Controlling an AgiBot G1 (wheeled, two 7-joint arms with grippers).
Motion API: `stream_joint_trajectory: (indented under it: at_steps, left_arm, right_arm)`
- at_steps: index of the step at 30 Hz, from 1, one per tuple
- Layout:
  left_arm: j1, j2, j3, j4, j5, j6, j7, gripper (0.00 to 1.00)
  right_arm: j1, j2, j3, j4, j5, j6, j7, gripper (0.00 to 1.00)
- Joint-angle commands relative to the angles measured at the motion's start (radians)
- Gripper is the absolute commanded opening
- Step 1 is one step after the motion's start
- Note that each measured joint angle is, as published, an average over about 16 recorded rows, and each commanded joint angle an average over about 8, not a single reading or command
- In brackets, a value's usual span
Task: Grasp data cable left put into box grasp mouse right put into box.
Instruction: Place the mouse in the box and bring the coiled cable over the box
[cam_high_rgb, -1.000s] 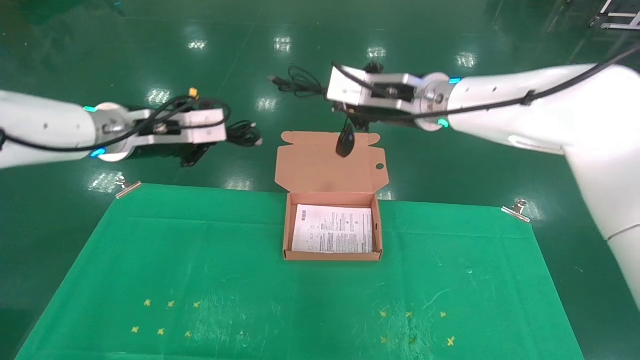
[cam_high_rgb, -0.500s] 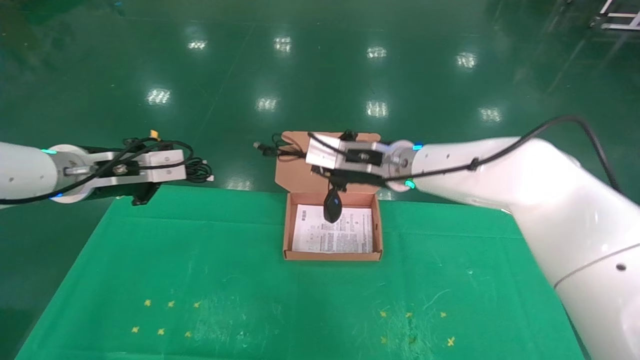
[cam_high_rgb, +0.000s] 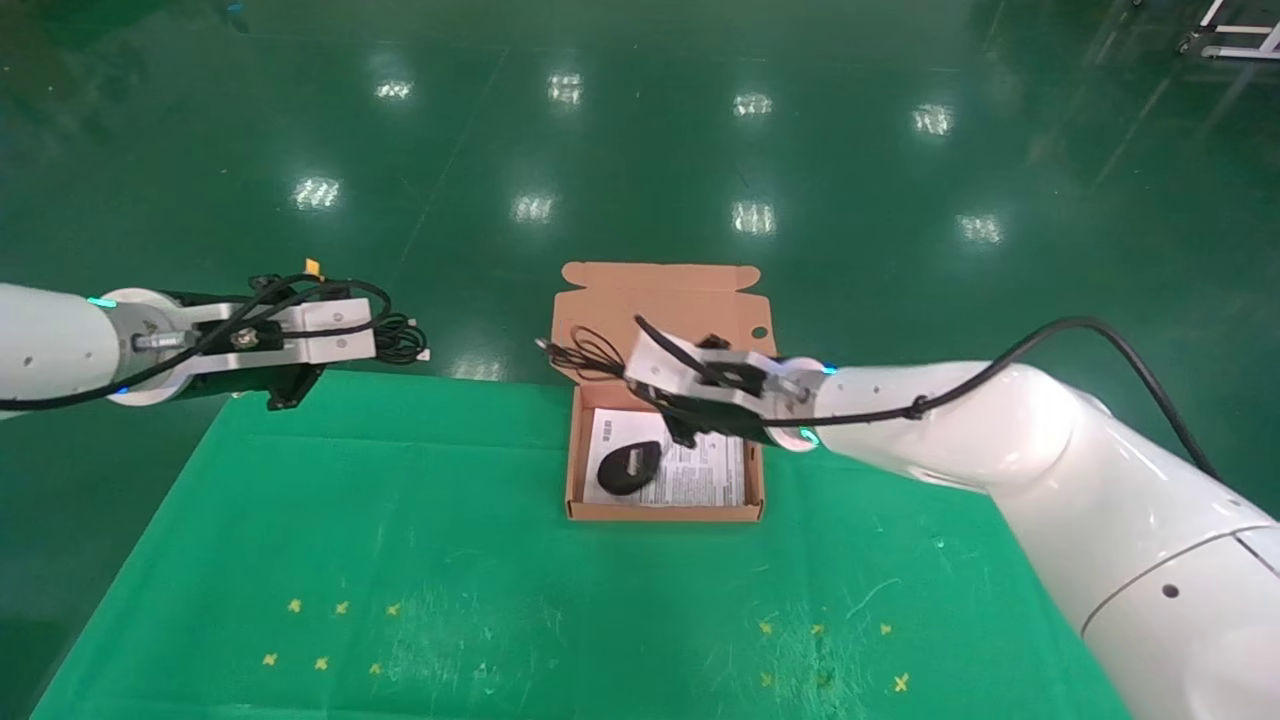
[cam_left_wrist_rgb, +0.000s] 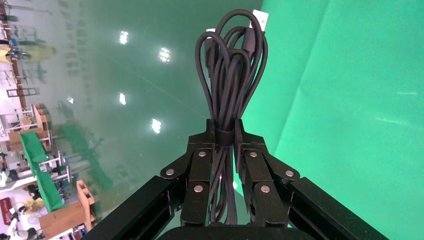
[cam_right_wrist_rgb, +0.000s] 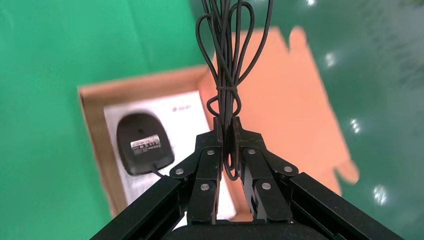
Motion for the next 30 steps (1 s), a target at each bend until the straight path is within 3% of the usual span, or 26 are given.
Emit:
stream_joint_trajectory:
  at_steps: [1,5,6,13,20,30]
  left_arm:
    - [0.000,0.000,0.000,0.000,0.000,0.000,0.000,0.00]
    - [0.001,-0.001,0.000,-0.001,0.001,0.001,0.000,0.00]
    - [0.001,-0.001,0.000,-0.001,0.001,0.001,0.001,0.00]
    - [0.003,0.015,0.004,0.007,-0.012,-0.005,0.010,0.00]
    - [0.014,0.083,0.018,0.043,-0.045,-0.043,0.036,0.00]
    - [0.052,0.285,0.050,0.251,-0.129,-0.210,0.147,0.00]
  right_arm:
    - [-0.002,0.001,-0.014,-0.029,0.011,0.007,0.018,0.42]
    - [-0.002,0.002,-0.025,-0.042,0.019,0.013,0.012,0.92]
    - [-0.002,0.002,-0.027,-0.044,0.020,0.013,0.011,1.00]
    - [-0.006,0.016,-0.034,-0.026,0.030,0.011,0.011,1.00]
    - [0.007,0.052,-0.043,0.015,0.026,-0.008,0.020,1.00]
    - [0.043,0.237,-0.038,0.176,-0.027,-0.042,0.097,1.00]
